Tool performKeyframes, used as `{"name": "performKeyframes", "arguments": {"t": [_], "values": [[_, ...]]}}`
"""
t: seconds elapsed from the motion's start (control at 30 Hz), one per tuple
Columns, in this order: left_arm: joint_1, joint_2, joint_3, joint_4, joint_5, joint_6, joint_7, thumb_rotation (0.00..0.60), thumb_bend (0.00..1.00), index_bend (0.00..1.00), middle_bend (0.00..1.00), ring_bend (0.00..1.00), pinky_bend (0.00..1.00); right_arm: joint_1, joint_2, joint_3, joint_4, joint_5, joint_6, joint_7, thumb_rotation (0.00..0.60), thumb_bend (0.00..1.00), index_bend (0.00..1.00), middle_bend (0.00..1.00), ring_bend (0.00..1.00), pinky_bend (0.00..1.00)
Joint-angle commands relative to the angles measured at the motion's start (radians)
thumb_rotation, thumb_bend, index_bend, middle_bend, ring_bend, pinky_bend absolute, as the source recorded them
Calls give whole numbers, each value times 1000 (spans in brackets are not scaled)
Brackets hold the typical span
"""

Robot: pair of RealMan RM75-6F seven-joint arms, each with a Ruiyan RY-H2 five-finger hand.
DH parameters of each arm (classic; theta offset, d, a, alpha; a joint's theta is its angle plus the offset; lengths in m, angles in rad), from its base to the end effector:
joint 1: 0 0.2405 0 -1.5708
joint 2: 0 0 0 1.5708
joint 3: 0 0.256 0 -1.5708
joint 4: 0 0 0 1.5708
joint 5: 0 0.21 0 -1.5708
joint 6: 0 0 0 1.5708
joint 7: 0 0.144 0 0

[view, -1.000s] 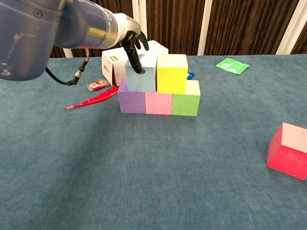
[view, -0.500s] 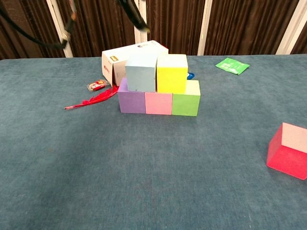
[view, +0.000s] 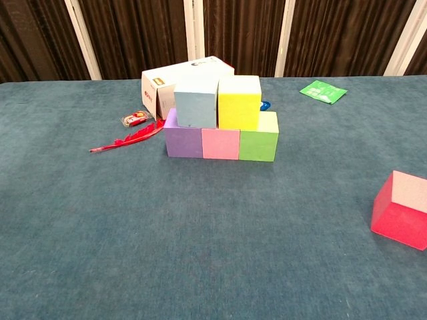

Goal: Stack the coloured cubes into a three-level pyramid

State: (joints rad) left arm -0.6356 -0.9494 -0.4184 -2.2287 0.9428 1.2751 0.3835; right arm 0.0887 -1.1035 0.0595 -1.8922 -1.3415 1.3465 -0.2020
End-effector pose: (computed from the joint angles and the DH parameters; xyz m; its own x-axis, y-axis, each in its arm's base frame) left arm -0.0734 0.3064 0.1891 0.1886 -0.0401 0.9812 0.9396 -0.2832 -0.1922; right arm -0.2770 -0.1760 0.1286 0.3059 -0.1743 0.9360 -0.9418 0.0887 0.3244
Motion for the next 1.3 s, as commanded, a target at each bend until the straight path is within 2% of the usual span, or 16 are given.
{"name": "performKeyframes", "arguments": {"t": [0.03, 0.13, 0.27, 0.4, 0.57, 0.93, 1.1, 1.3], "values": [[265, 122, 180, 55, 370, 64, -308, 600, 378, 63, 7, 0, 0, 18, 27, -3, -99, 50, -42, -38, 600, 89, 0, 0, 0, 0], [326, 117, 242, 133, 483, 106, -375, 600, 378, 63, 11, 0, 0, 39, 26, -4, -159, 96, -77, -82, 600, 89, 0, 0, 0, 0], [366, 101, 286, 186, 535, 136, -381, 600, 378, 65, 12, 0, 0, 64, 13, -1, -212, 148, -98, -151, 600, 89, 0, 0, 0, 0], [418, 74, 335, 223, 587, 183, -358, 600, 379, 72, 16, 0, 0, 97, -44, 11, -262, 225, -78, -280, 600, 89, 0, 0, 0, 0], [479, 44, 385, 260, 624, 235, -337, 600, 383, 75, 30, 0, 0, 144, -134, 40, -256, 279, -33, -413, 600, 88, 0, 1, 0, 0], [551, -64, 404, 367, 642, 326, -302, 600, 389, 84, 40, 0, 0, 229, -285, 104, -154, 401, 50, -585, 600, 89, 17, 63, 0, 0], [564, -93, 411, 395, 647, 332, -302, 600, 390, 101, 52, 0, 0, 251, -320, 119, -134, 449, 81, -628, 600, 89, 72, 137, 0, 0], [566, -119, 403, 421, 615, 316, -302, 600, 392, 104, 54, 0, 0, 265, -329, 121, -139, 516, 99, -665, 600, 89, 92, 177, 0, 0]]}}
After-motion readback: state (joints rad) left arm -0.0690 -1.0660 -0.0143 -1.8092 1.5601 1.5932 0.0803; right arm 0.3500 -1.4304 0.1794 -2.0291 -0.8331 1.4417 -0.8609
